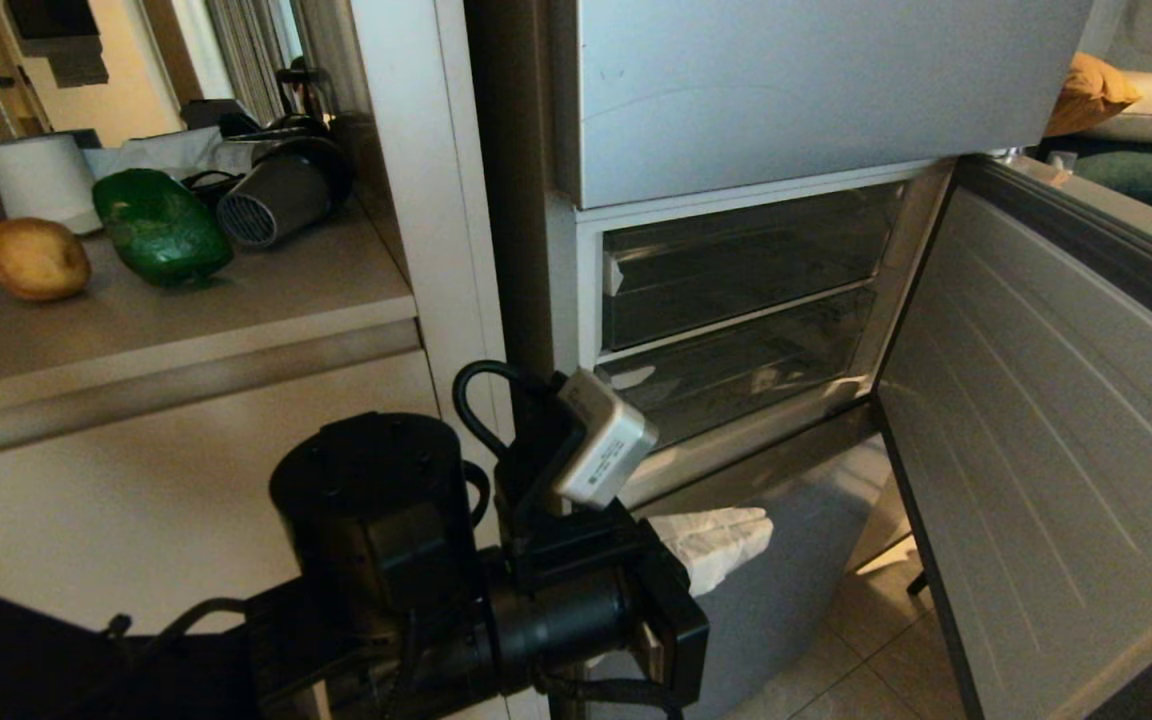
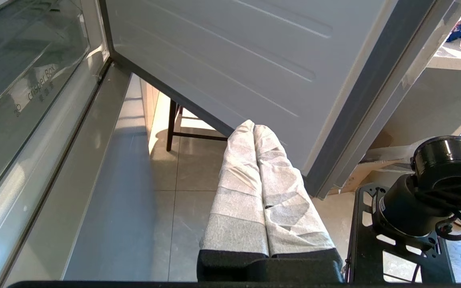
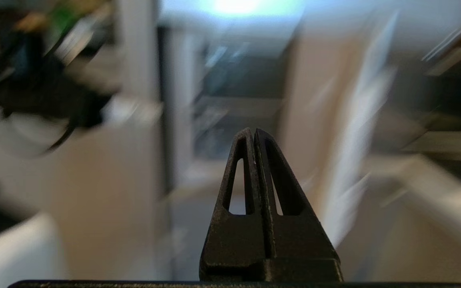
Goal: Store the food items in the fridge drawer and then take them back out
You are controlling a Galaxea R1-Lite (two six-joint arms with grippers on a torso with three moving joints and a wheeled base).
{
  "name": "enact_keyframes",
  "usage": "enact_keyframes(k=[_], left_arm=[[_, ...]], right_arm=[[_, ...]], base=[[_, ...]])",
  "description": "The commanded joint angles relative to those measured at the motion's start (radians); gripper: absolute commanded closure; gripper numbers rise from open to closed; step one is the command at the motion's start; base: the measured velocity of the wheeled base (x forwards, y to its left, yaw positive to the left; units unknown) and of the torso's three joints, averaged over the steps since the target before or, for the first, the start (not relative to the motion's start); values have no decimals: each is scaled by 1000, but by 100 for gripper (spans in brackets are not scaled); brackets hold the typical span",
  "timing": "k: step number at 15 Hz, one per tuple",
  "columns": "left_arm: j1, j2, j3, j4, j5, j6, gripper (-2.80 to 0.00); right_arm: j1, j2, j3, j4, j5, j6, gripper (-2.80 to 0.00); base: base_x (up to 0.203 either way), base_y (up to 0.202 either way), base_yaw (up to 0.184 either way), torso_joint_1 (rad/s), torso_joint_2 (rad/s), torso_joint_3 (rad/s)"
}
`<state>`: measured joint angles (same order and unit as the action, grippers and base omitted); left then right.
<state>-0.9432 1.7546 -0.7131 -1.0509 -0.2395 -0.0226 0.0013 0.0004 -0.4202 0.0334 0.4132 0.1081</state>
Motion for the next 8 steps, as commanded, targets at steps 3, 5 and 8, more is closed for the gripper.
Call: enact_keyframes(k=[3, 5, 8], left_arm=[[1, 0, 0, -6, -1, 0, 0], [0, -2, -2, -6, -1, 0, 0], [0, -8, -2, -5, -1, 1, 0]], right_arm=[[0, 15, 55, 5, 18, 13, 0], [0, 64, 55, 4, 17, 13, 0], [-1, 170, 62, -49, 16, 9, 0]], base=[[0, 0, 0, 0, 0, 0], [0, 0, 0, 0, 0, 0], [0, 0, 0, 0, 0, 0]])
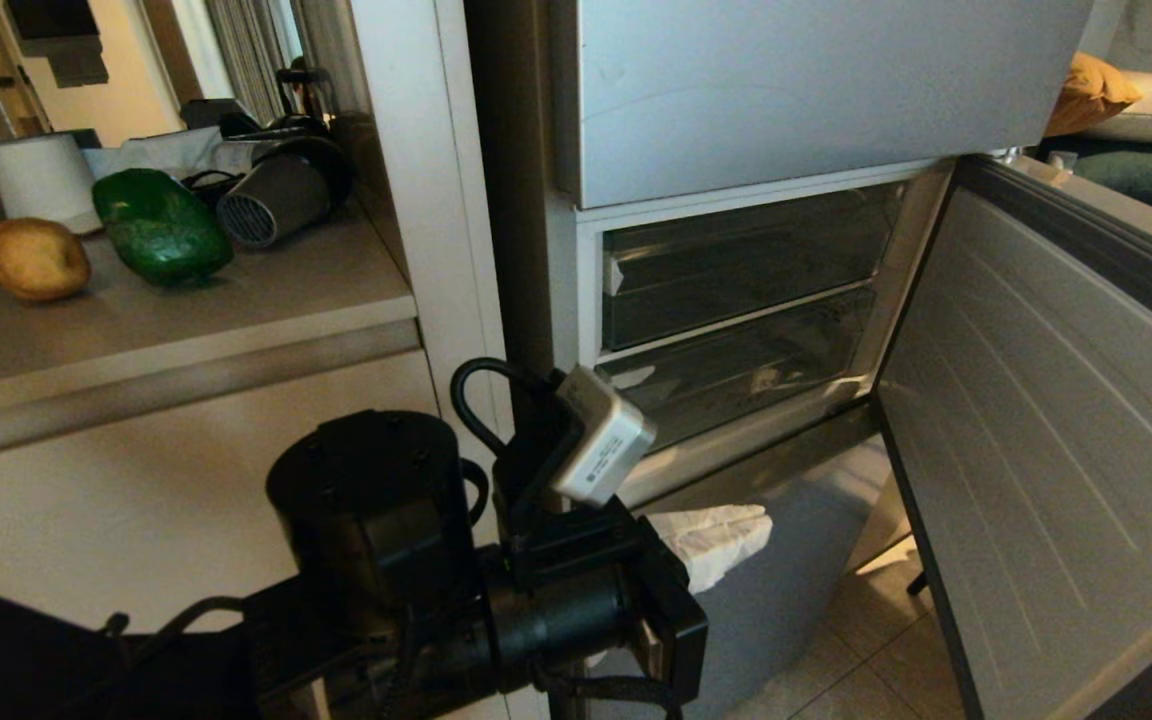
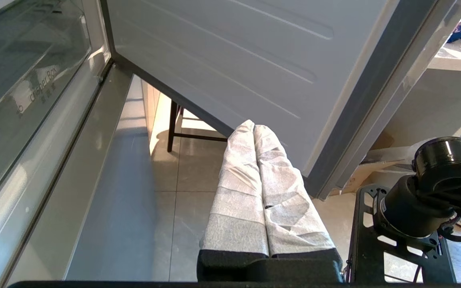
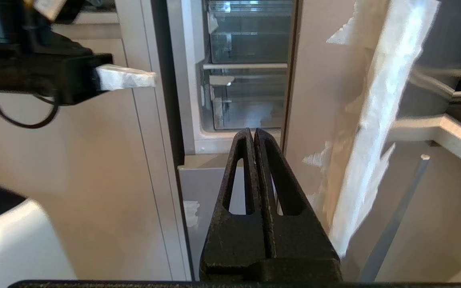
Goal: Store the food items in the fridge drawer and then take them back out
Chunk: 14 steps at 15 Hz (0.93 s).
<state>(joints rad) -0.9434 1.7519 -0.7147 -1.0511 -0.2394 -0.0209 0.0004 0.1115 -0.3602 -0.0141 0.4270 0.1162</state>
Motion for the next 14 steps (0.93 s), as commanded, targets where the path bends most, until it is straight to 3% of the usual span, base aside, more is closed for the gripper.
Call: enact_keyframes(k=[1, 4, 11, 14], left_arm=[[0, -7, 1, -6, -2, -1, 0], [0, -9, 2, -6, -3, -2, 0], [0, -7, 6, -6, -4, -1, 0], [0, -6, 9, -6, -3, -1, 0]], right_arm=[[-3, 87, 5, -29, 1, -3, 0], [-20, 104, 8, -43, -46, -14, 0], [-20, 95, -9, -52, -324, -85, 0], [-13, 18, -60, -70, -491, -185, 0]], base=[[0, 0, 0, 0, 0, 0], [0, 0, 0, 0, 0, 0], [0, 0, 0, 0, 0, 0], [0, 0, 0, 0, 0, 0]])
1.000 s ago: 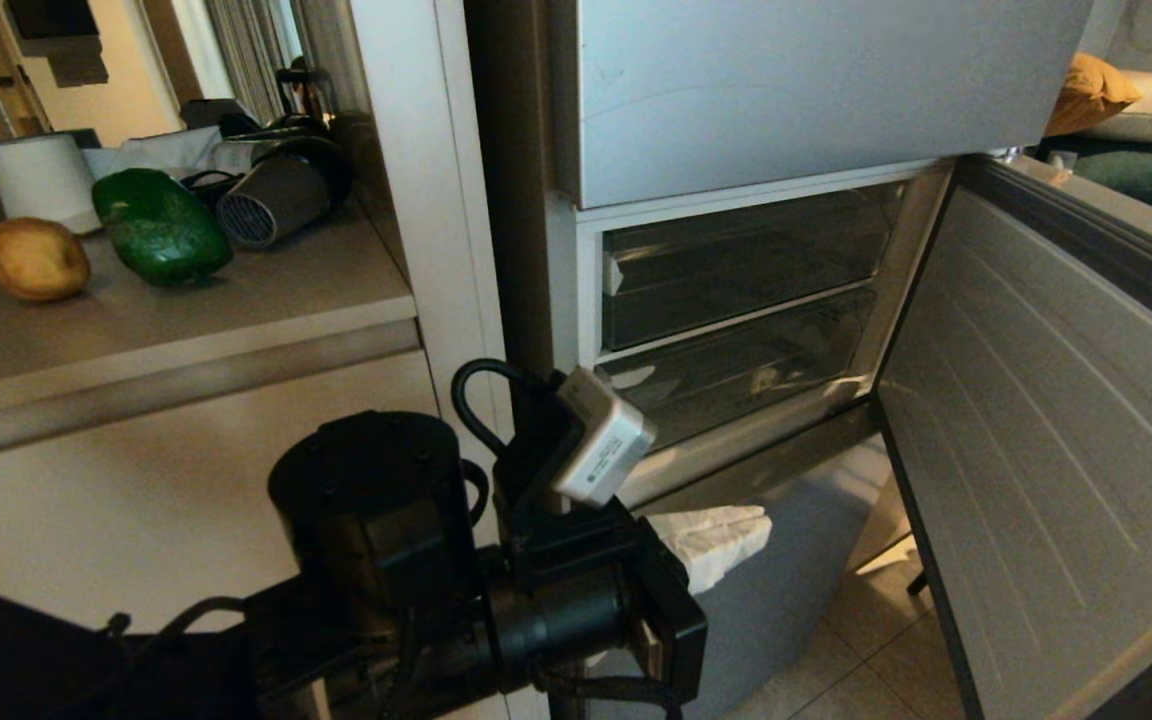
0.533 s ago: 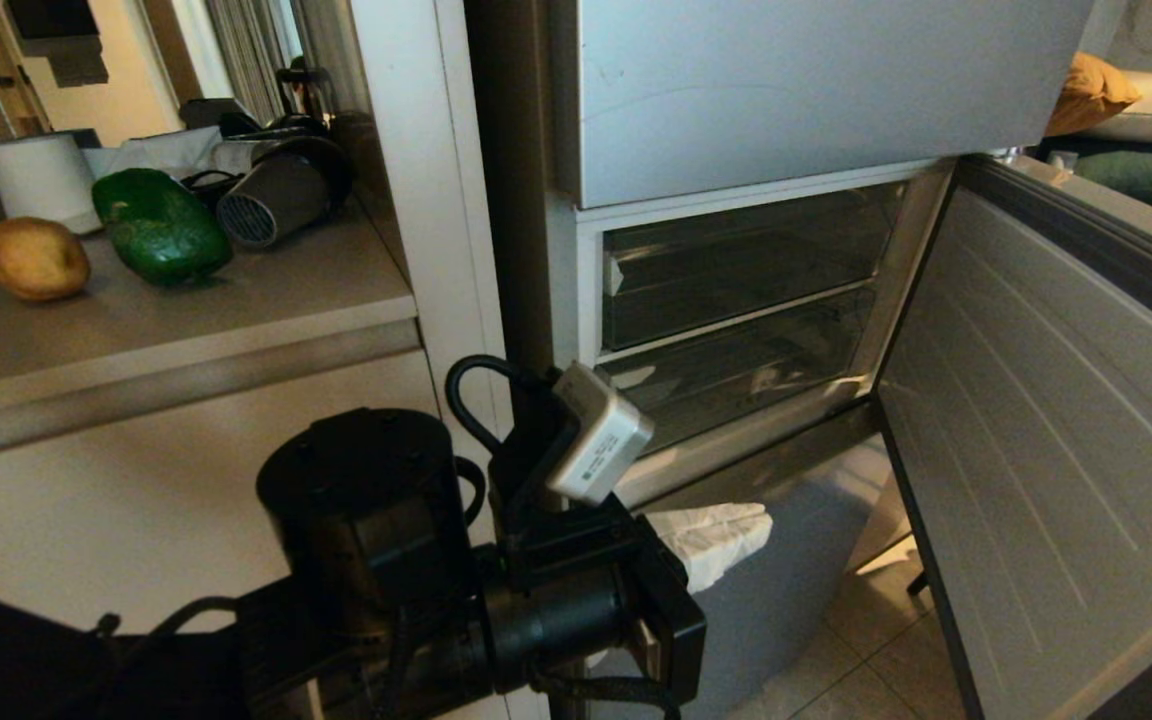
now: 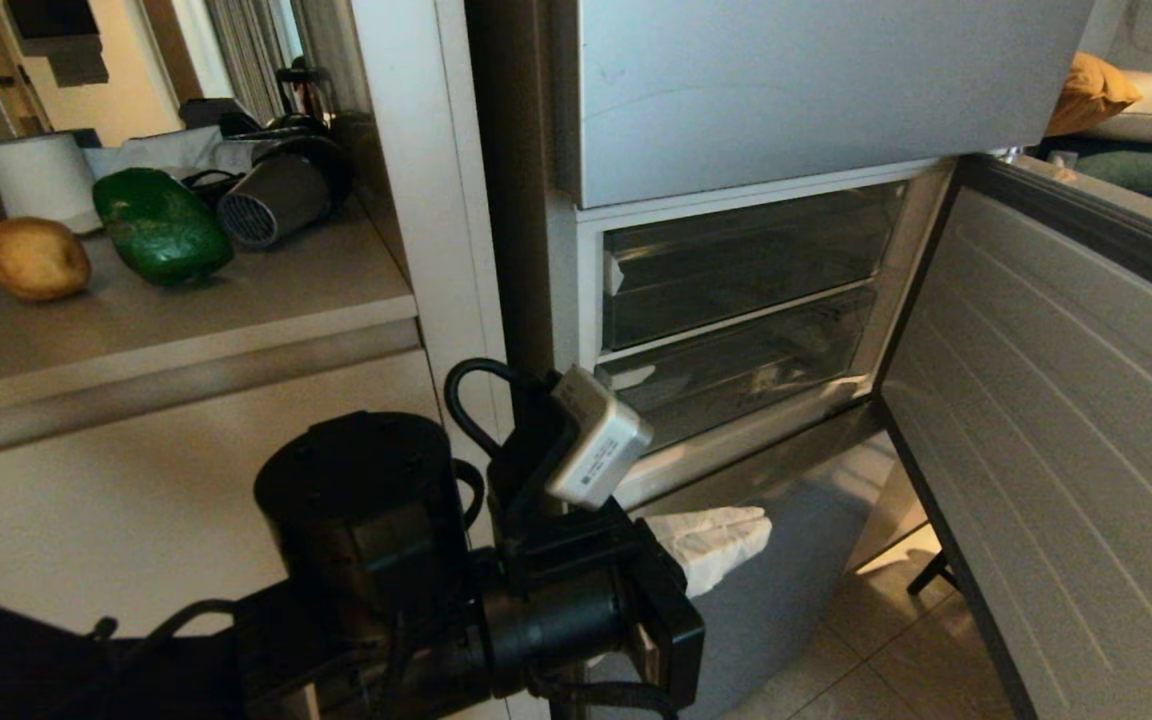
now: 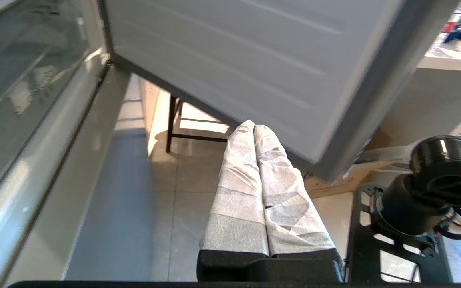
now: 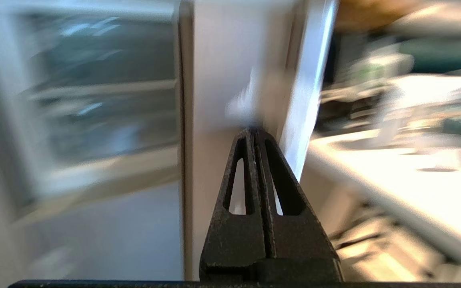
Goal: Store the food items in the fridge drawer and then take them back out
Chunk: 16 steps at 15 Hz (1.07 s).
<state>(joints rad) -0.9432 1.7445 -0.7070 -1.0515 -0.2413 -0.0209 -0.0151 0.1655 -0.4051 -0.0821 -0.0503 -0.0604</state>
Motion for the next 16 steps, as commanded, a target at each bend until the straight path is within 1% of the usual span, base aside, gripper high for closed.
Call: enact_keyframes(k=[1, 2, 3, 5, 7, 9, 11, 14, 15, 16], left_arm=[[0, 5, 1, -5, -1, -1, 0], [0, 9, 1, -5, -1, -1, 0], [-2, 11, 1, -5, -3, -1, 0], [-2, 23, -3, -5, -3, -2, 0], [-5, 24, -8, -5, -3, 3, 0], [-5, 27, -21, -4, 3, 10, 0], [-5, 27, -38, -5, 44, 10, 0], [-6, 14, -109, -5, 101, 10, 0], [-6, 7, -150, -5, 137, 10, 0], [-5, -2, -200, -1, 191, 11, 0]], right_arm=[[5, -67, -46, 5, -45, -33, 0], [6, -103, -76, 24, -62, -52, 0], [8, -144, -117, 75, -68, -69, 0], [12, -165, -181, 160, -71, -72, 0], [12, -159, -154, 193, -66, -69, 0], [11, -109, -136, 223, -76, -58, 0], [11, -15, -126, 227, -110, -7, 0], [10, 233, -143, 224, -168, 135, 0], [9, 316, -159, 221, -186, 183, 0], [7, 391, -179, 213, -206, 221, 0]], base=[[0, 0, 0, 0, 0, 0], [0, 0, 0, 0, 0, 0], [0, 0, 0, 0, 0, 0], [0, 0, 0, 0, 0, 0], [0, 0, 0, 0, 0, 0], [0, 0, 0, 0, 0, 0], [0, 0, 0, 0, 0, 0], [0, 0, 0, 0, 0, 0], [0, 0, 0, 0, 0, 0], [0, 0, 0, 0, 0, 0]])
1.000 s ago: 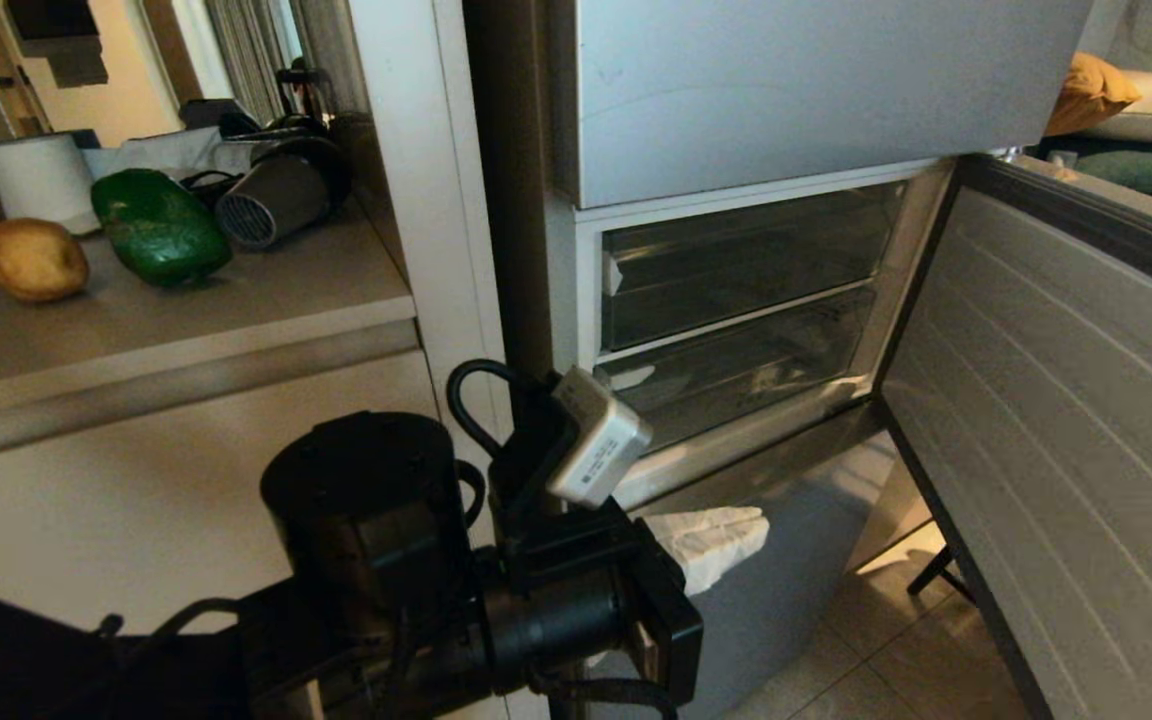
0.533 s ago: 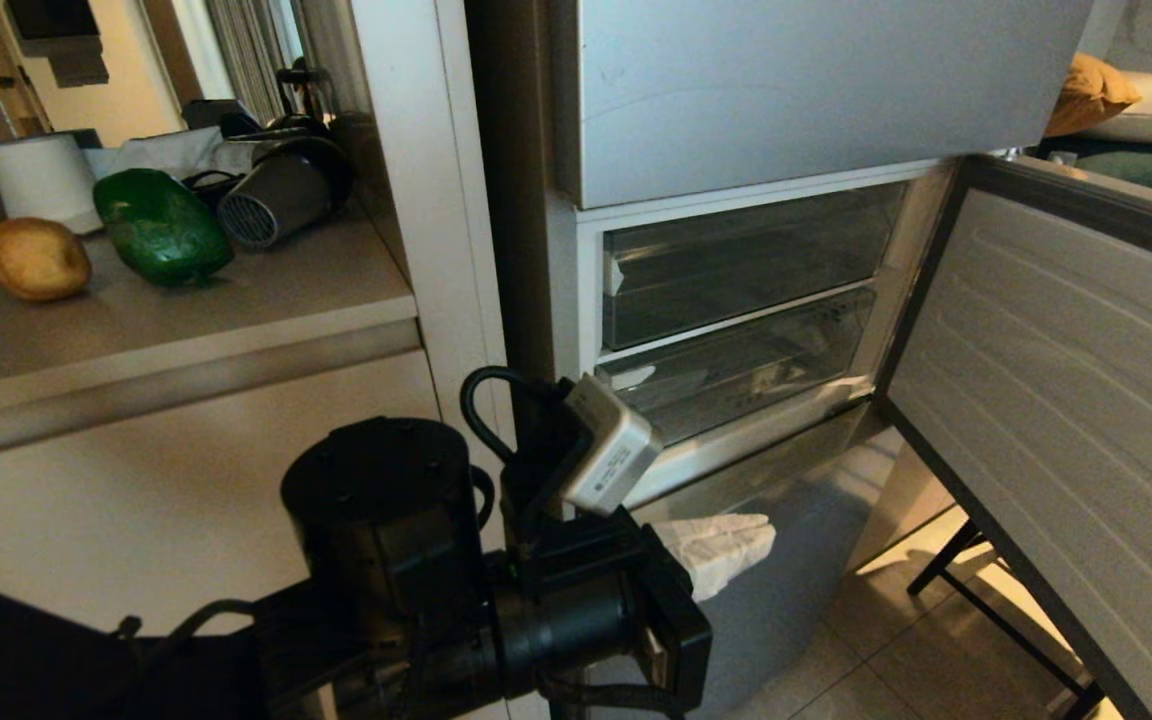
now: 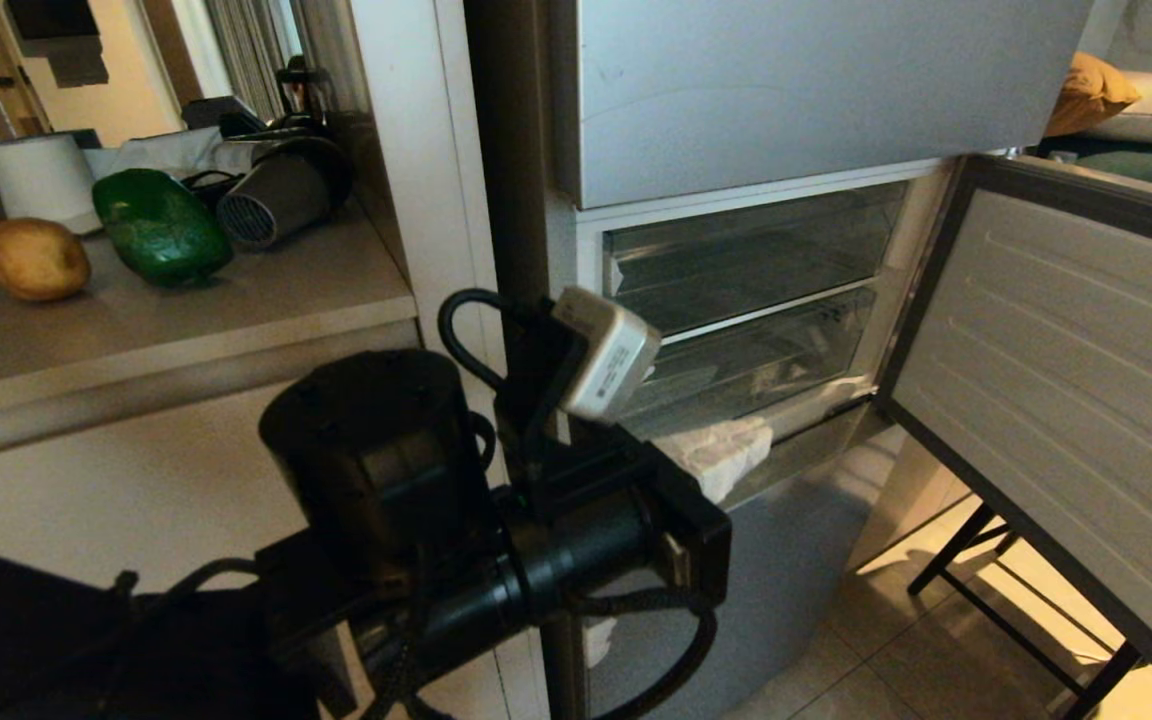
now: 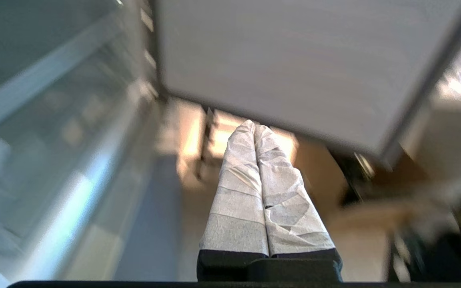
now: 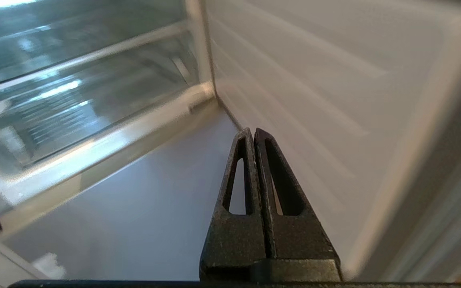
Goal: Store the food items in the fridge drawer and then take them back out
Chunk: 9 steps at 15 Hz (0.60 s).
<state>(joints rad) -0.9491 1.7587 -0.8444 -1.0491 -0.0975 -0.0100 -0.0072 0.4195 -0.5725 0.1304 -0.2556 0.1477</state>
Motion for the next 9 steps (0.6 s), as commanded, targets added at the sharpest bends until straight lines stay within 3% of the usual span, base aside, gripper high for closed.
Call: enact_keyframes(k=[1, 3, 5, 9], left_arm=[[9, -39, -111, 5, 118, 1, 0], [61, -128, -146, 63, 169, 3, 0], [98, -242, -122, 109, 178, 2, 0], [131, -519, 65, 154, 181, 2, 0]], right_arm=[[-3, 211, -32, -16, -28, 42, 0], [-19, 354, -68, -80, -76, 73, 0], [-95, 476, -83, -172, -92, 83, 0], [-283, 562, -77, -289, -41, 66, 0]], base=[[0, 0, 0, 0, 0, 0], [0, 0, 0, 0, 0, 0], [0, 0, 0, 0, 0, 0], [0, 0, 0, 0, 0, 0]])
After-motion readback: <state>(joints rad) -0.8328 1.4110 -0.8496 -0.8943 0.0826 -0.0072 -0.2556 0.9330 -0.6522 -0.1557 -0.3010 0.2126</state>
